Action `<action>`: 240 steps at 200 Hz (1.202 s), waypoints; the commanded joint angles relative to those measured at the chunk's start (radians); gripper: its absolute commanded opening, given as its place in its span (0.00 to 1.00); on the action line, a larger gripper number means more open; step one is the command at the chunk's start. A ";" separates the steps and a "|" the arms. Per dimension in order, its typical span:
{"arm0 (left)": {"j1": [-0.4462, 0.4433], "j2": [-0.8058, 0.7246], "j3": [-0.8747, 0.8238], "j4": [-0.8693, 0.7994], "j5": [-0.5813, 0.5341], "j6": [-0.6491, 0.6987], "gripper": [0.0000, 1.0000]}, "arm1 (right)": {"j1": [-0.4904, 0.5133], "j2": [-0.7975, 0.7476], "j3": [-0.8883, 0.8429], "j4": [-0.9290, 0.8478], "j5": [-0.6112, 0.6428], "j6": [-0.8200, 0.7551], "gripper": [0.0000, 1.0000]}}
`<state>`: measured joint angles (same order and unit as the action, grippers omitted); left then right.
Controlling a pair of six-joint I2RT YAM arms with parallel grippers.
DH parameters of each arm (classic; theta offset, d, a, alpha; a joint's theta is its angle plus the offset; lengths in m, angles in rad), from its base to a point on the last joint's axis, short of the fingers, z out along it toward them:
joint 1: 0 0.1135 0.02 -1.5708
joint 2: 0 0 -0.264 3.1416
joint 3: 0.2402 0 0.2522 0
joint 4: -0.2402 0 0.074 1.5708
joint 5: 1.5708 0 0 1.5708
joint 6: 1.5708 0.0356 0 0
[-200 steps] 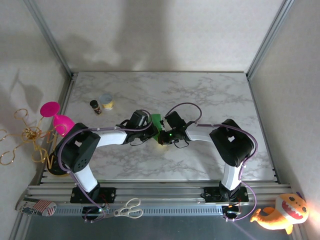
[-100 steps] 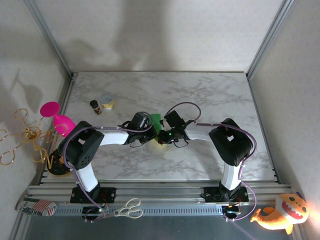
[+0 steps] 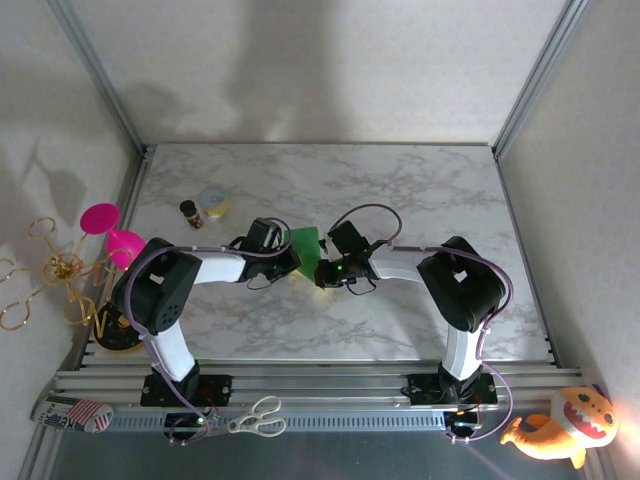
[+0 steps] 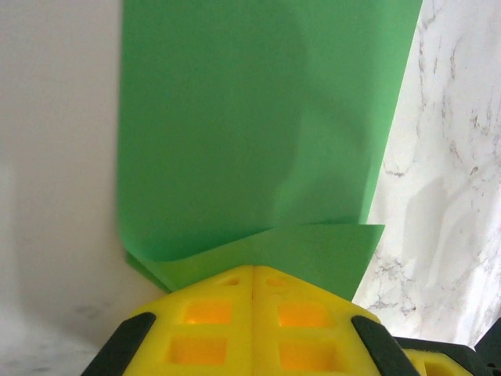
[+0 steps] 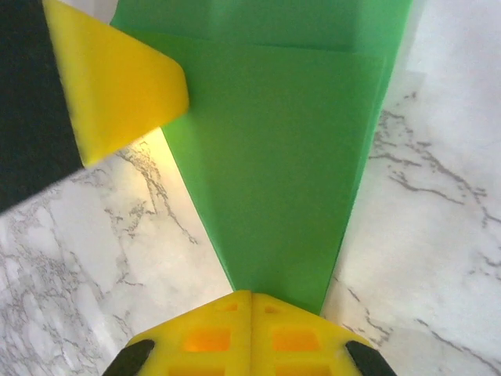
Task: Fold a paper plane with a square sheet of paper (pick it up from the middle)
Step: Third fold the triangle at the center of the table.
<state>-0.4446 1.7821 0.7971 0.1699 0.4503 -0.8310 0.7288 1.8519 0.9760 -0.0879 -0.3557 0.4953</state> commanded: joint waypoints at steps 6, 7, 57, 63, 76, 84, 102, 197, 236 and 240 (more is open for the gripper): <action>0.092 0.031 0.009 -0.113 -0.123 0.087 0.00 | -0.005 0.065 -0.063 -0.171 0.104 0.014 0.03; 0.095 0.031 0.010 -0.115 -0.124 0.089 0.00 | -0.005 0.065 -0.063 -0.170 0.105 0.014 0.03; 0.146 -0.036 0.077 -0.216 -0.188 0.161 0.00 | -0.006 0.067 -0.071 -0.152 0.106 0.053 0.03; 0.146 -0.048 0.086 -0.226 -0.192 0.167 0.00 | -0.006 0.067 -0.072 -0.147 0.104 0.060 0.03; 0.146 -0.085 0.096 -0.230 -0.182 0.163 0.00 | -0.006 0.064 -0.077 -0.135 0.099 0.080 0.03; 0.143 -0.110 0.097 -0.222 -0.166 0.153 0.01 | -0.005 0.063 -0.079 -0.127 0.099 0.096 0.03; 0.124 -0.159 0.091 -0.192 -0.132 0.123 0.01 | -0.009 0.060 -0.076 -0.116 0.106 0.126 0.03; -0.098 0.013 0.140 0.006 -0.032 -0.020 0.02 | -0.068 -0.035 -0.097 -0.080 0.149 0.183 0.04; -0.103 0.093 0.184 0.016 -0.019 -0.029 0.02 | -0.069 -0.071 -0.101 -0.010 0.061 0.142 0.05; -0.103 0.097 0.185 0.018 -0.019 -0.030 0.02 | -0.068 -0.074 -0.100 -0.006 0.055 0.140 0.05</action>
<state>-0.5438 1.8488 0.9413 0.1555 0.4091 -0.8421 0.6689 1.7893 0.9016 -0.0444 -0.3000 0.6670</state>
